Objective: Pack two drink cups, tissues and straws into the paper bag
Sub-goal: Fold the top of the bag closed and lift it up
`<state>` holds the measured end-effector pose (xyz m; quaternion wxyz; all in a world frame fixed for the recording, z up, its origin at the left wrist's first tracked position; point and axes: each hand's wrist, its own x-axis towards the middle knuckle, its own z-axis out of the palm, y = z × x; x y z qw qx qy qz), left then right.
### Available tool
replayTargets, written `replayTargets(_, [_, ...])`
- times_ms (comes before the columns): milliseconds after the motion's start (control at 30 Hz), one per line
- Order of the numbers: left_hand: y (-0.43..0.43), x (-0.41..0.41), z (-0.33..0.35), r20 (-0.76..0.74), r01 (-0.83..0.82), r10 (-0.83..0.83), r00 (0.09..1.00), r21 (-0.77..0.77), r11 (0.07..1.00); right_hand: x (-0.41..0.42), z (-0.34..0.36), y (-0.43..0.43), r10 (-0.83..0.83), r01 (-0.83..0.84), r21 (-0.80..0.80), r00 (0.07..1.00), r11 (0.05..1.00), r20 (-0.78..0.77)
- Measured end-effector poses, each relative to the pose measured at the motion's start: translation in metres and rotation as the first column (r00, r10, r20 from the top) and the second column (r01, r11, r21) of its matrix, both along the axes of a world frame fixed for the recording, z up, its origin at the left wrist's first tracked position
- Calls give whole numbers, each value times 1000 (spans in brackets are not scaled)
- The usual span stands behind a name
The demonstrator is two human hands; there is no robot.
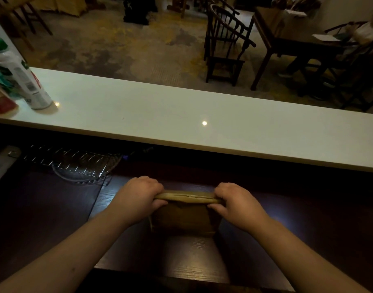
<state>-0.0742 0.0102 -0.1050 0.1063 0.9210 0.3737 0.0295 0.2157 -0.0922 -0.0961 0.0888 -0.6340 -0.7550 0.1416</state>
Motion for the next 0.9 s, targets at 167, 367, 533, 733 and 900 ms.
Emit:
replayTargets(167, [-2,1,-1,44,-44,45,998,-37,998,1,-5,3,-42,43,3,994,999,-105])
replayTargets(367, [-4,2,5,59,-70,81,995,-173,983,3,-3,-1,-32,20,-64,981,998,-193])
replayTargets(533, [-7,8,8,84,-17,29,996,-142,990,-1,-3,-1,-74,57,-71,964,996,-256])
replayTargets(733, [-2,17,11,24,84,-84,996,-9,996,-7,-5,1,-84,64,-77,954,995,-286])
replayTargets(900, [-3,23,12,18,87,-87,996,-24,996,-6,0,3,-130,107,-115,966,988,-221])
